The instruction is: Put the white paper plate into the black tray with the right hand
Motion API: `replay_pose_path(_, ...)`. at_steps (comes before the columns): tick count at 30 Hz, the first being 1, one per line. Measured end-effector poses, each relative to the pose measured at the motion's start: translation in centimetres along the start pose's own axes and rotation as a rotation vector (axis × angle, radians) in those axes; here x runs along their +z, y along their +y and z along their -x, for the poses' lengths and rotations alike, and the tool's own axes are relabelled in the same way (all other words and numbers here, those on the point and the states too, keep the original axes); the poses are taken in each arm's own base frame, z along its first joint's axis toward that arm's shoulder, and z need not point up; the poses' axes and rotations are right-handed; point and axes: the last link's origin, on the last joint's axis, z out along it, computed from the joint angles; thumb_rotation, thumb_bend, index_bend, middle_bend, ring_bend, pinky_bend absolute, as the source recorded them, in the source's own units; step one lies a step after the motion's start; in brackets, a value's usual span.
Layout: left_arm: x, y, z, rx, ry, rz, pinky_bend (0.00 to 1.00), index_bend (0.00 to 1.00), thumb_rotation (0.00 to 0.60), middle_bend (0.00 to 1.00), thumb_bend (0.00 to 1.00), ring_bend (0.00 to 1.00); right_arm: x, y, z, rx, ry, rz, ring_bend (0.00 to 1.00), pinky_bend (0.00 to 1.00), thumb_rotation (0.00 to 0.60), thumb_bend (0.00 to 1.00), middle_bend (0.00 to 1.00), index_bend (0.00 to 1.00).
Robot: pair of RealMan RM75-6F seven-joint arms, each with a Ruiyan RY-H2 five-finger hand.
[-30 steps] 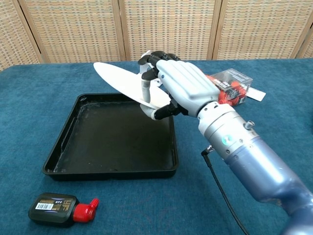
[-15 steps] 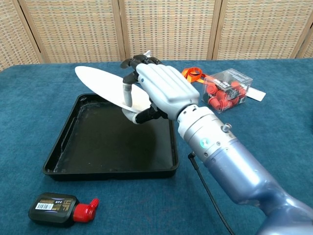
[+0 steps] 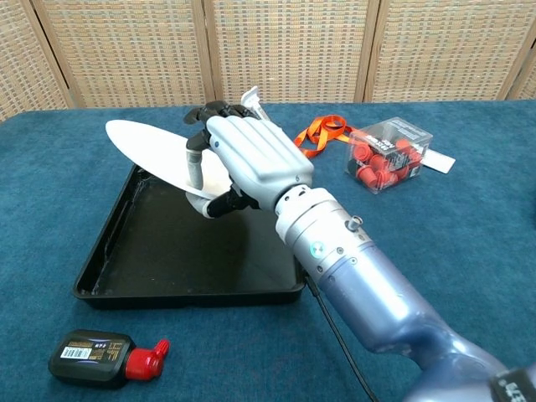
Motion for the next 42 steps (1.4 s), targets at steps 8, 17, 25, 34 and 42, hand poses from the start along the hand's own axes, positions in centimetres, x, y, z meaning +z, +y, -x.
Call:
replay_pose_path(8,0.1,-0.2,0.1,-0.006,-0.006,-0.007,0.00,0.00,0.600,0.00,0.05,0.00,0.3,-0.3,0.6,0.004,-0.025,0.009,0.00,0.07,0.600,0.34,0.16,0.58)
replay_pose_path(17,0.1,-0.1,0.1,-0.002,-0.008,-0.006,0.00,0.00,0.600,0.00,0.05,0.00,0.2,-0.2,0.5,-0.013,-0.023,0.049,0.00,0.03,0.600,0.12,0.03,0.37)
replay_pose_path(25,0.0,0.1,0.0,0.000,-0.004,0.000,0.00,0.00,0.600,0.00,0.05,0.00,0.1,0.1,-0.2,-0.025,0.007,0.065,0.00,0.03,0.600,0.10,0.03,0.35)
replay_pose_path(34,-0.1,0.3,0.1,0.006,-0.006,0.008,0.00,0.00,0.600,0.00,0.05,0.00,-1.3,2.0,-1.7,-0.076,0.020,0.080,0.00,0.00,0.600,0.10,0.00,0.29)
replay_pose_path(42,-0.1,0.6,0.2,0.023,-0.001,0.019,0.00,0.00,0.600,0.00,0.05,0.00,-5.4,6.7,-5.8,-0.162,-0.003,0.117,0.00,0.00,0.600,0.10,0.00,0.13)
